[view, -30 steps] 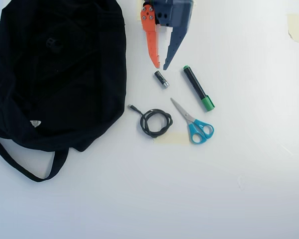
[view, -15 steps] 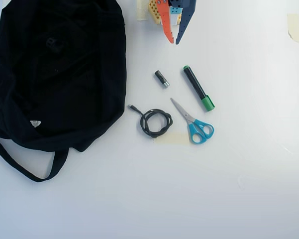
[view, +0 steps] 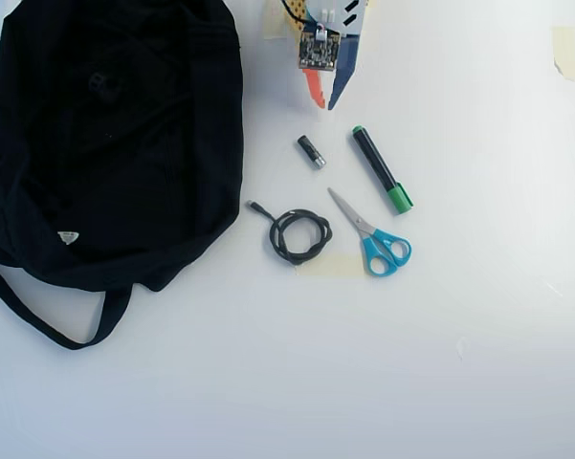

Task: Put the bike light into the black bag

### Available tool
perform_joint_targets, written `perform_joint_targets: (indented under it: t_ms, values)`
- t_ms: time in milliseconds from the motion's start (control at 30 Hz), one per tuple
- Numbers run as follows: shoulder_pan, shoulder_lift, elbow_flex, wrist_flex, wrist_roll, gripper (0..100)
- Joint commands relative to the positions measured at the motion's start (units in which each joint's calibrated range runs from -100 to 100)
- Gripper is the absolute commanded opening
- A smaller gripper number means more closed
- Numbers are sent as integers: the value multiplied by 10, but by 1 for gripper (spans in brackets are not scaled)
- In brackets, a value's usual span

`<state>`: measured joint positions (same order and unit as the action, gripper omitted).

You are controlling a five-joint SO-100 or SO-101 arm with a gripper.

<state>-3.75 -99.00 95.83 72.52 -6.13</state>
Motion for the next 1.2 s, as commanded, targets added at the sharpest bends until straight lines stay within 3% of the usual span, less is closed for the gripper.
perform_joint_targets:
  t_ms: [0, 1167]
  values:
    - [2, -7, 34, 4, -4, 2]
    - [-1, -5, 34, -1, 0, 2]
